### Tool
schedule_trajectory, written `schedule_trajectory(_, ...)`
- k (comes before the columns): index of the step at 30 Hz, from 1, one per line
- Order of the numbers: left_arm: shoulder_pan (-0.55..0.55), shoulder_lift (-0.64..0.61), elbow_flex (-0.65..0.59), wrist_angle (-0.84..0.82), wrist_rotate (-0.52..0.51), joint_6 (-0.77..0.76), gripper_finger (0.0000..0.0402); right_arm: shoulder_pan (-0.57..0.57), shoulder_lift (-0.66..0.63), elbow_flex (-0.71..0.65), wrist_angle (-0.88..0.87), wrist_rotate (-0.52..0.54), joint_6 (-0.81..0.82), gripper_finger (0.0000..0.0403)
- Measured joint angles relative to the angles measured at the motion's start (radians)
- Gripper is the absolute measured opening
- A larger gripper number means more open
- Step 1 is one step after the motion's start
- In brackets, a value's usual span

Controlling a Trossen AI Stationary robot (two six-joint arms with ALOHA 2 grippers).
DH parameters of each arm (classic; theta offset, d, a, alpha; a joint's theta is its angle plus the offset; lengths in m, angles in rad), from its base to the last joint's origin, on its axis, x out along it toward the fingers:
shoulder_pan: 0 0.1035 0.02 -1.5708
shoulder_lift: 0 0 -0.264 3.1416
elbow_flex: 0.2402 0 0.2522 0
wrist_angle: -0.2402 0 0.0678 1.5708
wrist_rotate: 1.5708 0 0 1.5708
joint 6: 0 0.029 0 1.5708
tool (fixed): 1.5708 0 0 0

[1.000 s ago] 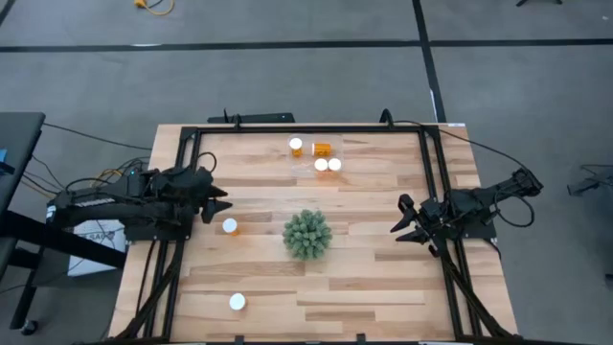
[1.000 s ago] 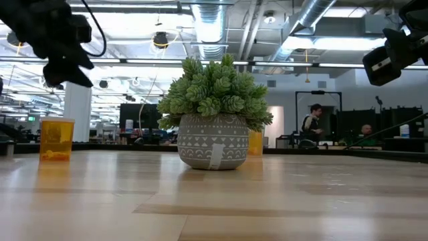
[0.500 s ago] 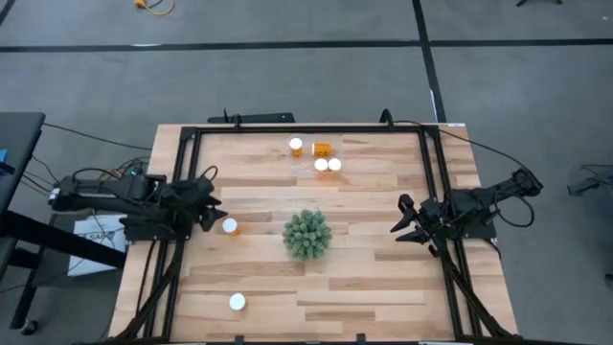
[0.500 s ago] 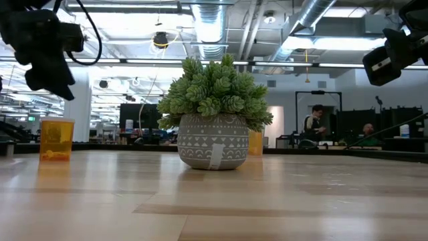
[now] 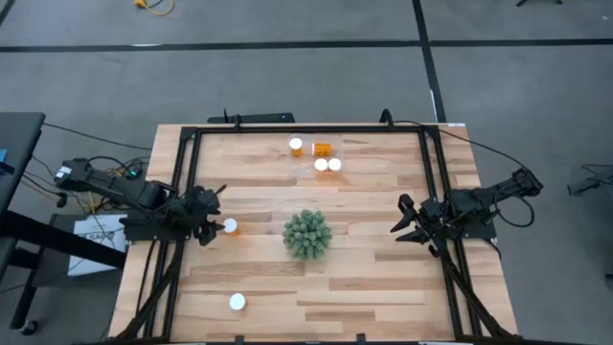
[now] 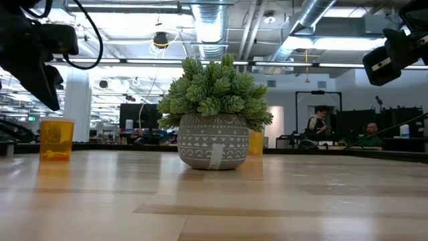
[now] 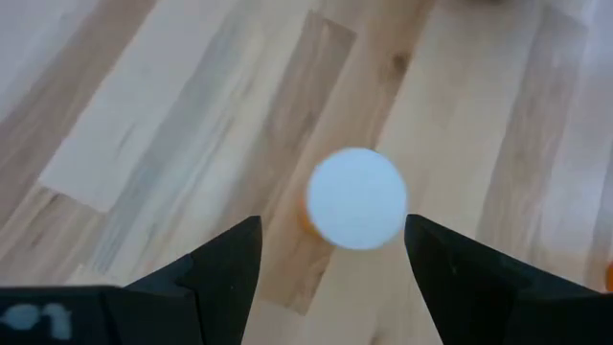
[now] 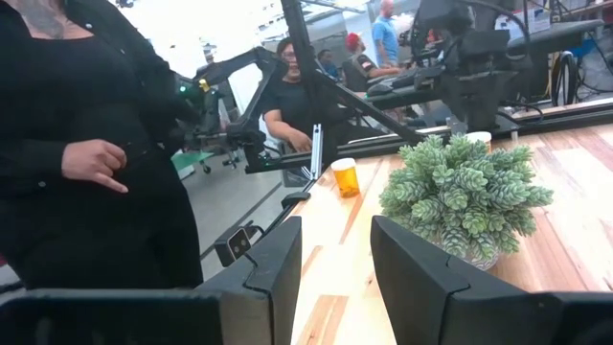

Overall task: Pick and place pill bottles into a basket
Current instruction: Put the orange pill bottle into the transparent bin

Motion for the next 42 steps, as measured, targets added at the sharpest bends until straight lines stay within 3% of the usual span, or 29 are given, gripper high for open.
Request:
schedule_trajectory(12,-0.137,0.020,0.000,0.021,-0.067,-0.059,0.0247,0.000,0.000,0.000,0.000,0.000,0.000,0.0120)
schedule_trajectory(35,-0.166,0.316,0.004,0.208,-0.161,-0.072,0.0255,0.000,0.000,0.000,0.000,0.000,0.000,0.0120)
schedule_trajectory(42,-0.165,0.347,0.004,0.205,-0.196,-0.095,0.0255,0.000,0.000,0.000,0.000,0.000,0.000,0.0120)
